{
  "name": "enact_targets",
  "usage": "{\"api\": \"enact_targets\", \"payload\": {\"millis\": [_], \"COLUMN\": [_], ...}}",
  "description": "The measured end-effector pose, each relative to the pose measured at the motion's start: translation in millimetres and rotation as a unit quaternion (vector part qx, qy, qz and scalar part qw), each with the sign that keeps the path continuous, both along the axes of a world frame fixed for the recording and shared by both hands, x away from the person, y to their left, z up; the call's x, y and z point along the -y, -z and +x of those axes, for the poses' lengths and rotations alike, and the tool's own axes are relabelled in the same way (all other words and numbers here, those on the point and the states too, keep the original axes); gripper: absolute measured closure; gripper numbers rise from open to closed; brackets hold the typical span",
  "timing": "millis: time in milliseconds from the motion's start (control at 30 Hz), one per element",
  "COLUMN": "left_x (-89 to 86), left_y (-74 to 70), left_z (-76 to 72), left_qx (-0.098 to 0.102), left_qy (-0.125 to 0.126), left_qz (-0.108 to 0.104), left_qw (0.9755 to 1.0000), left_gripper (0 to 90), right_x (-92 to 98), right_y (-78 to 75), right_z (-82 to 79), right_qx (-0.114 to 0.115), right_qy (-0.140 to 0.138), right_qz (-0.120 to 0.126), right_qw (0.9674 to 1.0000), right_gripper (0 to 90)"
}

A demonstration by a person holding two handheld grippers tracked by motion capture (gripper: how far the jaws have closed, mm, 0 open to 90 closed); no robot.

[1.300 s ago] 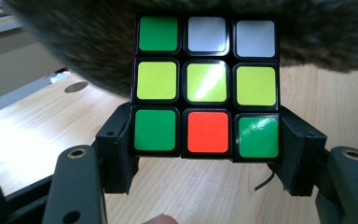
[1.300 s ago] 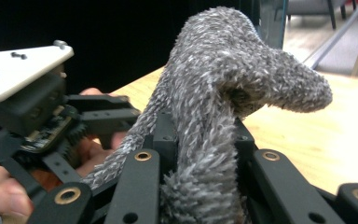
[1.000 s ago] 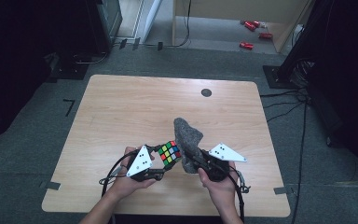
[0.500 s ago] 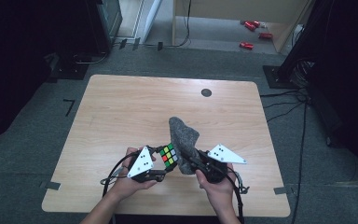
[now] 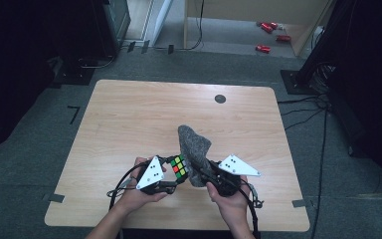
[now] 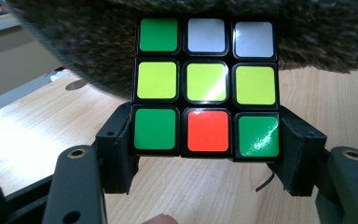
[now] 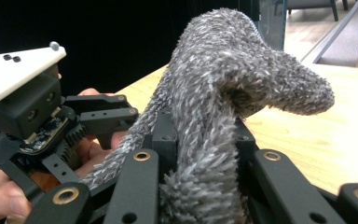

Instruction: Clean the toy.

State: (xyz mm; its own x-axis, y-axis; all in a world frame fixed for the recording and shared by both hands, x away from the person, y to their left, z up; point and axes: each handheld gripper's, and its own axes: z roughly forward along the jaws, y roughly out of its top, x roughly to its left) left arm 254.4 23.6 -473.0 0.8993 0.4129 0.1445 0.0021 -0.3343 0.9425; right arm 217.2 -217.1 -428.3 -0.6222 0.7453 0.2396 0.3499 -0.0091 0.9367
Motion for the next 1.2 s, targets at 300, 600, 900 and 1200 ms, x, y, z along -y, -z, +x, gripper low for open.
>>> {"api": "enact_targets", "payload": {"millis": [300,600,900,1200], "left_x": [-24.0,-37.4,-33.7,-35.3], "left_y": [-14.8,-17.3,-15.9,-15.6], "left_z": [18.6,36.9,37.6,38.7], "left_qx": [-0.08,-0.214,-0.24,-0.24], "left_qy": [-0.007,0.015,0.034,0.023], "left_qz": [-0.083,-0.132,-0.122,-0.116], "left_qw": [0.9933,0.9678,0.9625,0.9636], "left_gripper": [35.3,35.3,35.3,35.3], "right_x": [25.7,-20.2,-10.1,-25.7], "right_y": [32.1,46.0,36.7,50.2], "right_z": [18.5,2.1,0.4,-1.6], "right_qx": [-0.011,0.125,0.179,0.174], "right_qy": [0.039,-0.063,-0.012,-0.058], "right_qz": [-0.052,-0.17,-0.198,-0.23], "right_qw": [0.9978,0.9755,0.9635,0.9557], "right_gripper": [72.2,71.6,71.6,70.9]}}
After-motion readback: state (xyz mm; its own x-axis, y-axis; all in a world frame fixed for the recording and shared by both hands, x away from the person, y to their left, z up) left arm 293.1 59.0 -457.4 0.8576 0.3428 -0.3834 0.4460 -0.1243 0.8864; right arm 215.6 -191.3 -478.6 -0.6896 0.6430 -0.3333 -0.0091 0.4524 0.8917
